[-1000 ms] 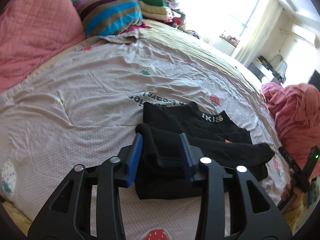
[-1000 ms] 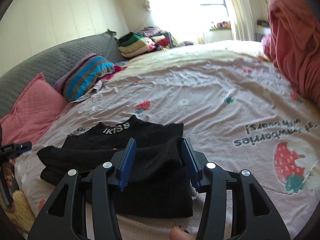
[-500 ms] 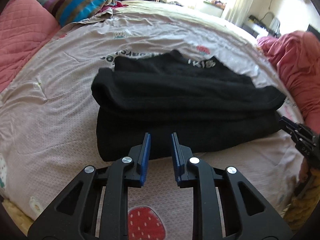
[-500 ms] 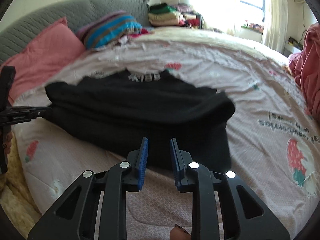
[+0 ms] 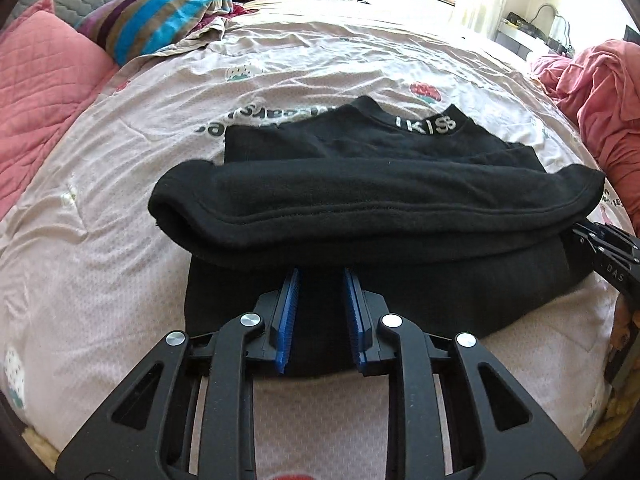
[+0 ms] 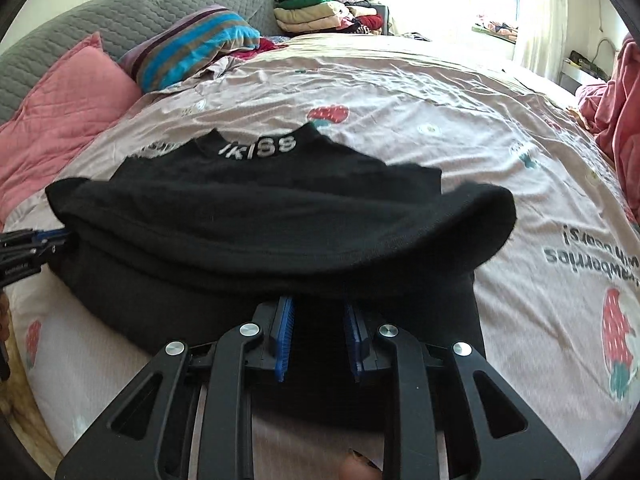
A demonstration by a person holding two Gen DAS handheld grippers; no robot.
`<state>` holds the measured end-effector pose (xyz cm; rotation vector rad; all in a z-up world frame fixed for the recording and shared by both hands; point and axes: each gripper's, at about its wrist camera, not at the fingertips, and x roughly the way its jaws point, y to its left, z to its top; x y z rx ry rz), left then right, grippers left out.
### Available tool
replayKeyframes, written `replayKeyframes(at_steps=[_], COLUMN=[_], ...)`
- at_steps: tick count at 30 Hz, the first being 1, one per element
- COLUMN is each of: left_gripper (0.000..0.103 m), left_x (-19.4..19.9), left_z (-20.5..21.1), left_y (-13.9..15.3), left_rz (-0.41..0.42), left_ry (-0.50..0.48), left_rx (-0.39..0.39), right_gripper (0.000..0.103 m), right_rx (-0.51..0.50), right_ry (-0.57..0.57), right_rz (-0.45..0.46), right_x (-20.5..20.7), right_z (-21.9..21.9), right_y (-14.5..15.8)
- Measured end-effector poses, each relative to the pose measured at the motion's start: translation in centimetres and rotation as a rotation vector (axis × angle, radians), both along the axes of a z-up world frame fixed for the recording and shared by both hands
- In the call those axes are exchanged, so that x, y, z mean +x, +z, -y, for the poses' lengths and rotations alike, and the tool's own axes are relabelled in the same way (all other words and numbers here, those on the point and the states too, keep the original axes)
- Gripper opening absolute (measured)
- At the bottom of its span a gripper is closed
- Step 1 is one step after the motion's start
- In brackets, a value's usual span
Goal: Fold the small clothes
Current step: 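Grasp the folded edge of the sweatshirt with both tools, then lift the folded edge with both tools and fold it over again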
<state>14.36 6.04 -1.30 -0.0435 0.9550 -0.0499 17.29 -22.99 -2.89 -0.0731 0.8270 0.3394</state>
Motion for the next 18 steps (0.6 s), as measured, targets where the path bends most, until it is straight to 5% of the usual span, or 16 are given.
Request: replayKeyframes(at_steps=[18], left_gripper=[0.024], left_x=[6.0], left_z=[-3.7], left_y=[2.0], left_rz=[0.031], left_ry=[0.101], left_rx=[-0.044], right_gripper=[0.022], right_rx=[0.022], right_ry=[-0.155], right_rz=[0.053], right_x=[8.5], right_z=[1.6], right_y=[2.2])
